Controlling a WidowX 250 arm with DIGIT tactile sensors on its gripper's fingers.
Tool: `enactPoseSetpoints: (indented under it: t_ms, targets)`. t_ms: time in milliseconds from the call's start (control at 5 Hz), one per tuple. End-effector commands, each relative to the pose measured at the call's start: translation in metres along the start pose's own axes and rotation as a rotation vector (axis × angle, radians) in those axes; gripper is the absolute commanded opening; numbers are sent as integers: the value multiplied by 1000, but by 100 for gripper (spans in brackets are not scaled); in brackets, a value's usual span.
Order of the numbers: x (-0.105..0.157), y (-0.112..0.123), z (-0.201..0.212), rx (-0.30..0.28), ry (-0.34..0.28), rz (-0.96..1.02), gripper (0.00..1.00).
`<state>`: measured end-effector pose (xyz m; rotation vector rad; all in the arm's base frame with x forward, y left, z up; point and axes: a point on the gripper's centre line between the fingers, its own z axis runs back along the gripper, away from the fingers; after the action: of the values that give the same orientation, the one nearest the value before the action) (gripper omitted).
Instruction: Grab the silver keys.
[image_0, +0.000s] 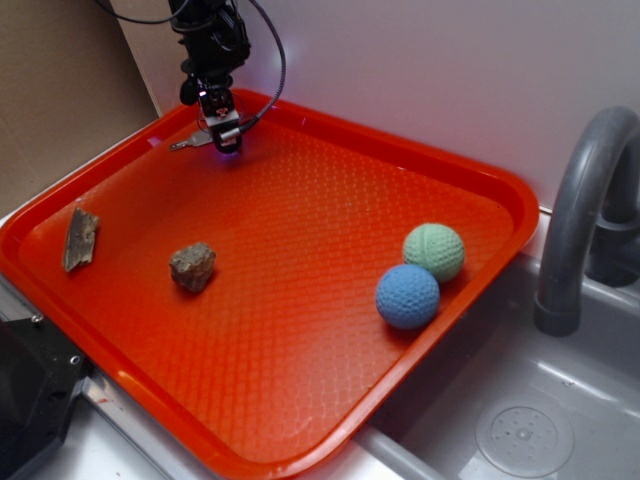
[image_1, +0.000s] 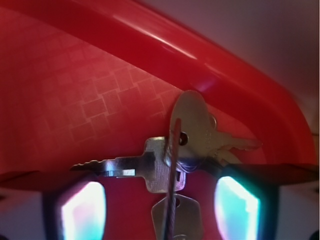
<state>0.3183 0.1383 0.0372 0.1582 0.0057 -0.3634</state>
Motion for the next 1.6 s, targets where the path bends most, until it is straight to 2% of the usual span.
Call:
enactPoseSetpoints:
  t_ms: [0, 200, 600, 800, 1000, 1200, 1400]
  targets:
    - [18, 6, 29, 35, -67, -4, 0]
    - [11, 8, 36, 22, -79, 6, 0]
    - [-17, 1, 55, 41, 9, 40, 0]
    - [-52, -22, 106, -91, -88, 163, 0]
    - [-64, -62, 165, -206, -54, 339, 0]
    - [-67, -87, 219, -173, -9, 341, 0]
    - [-63, -95, 254, -88, 8, 366, 0]
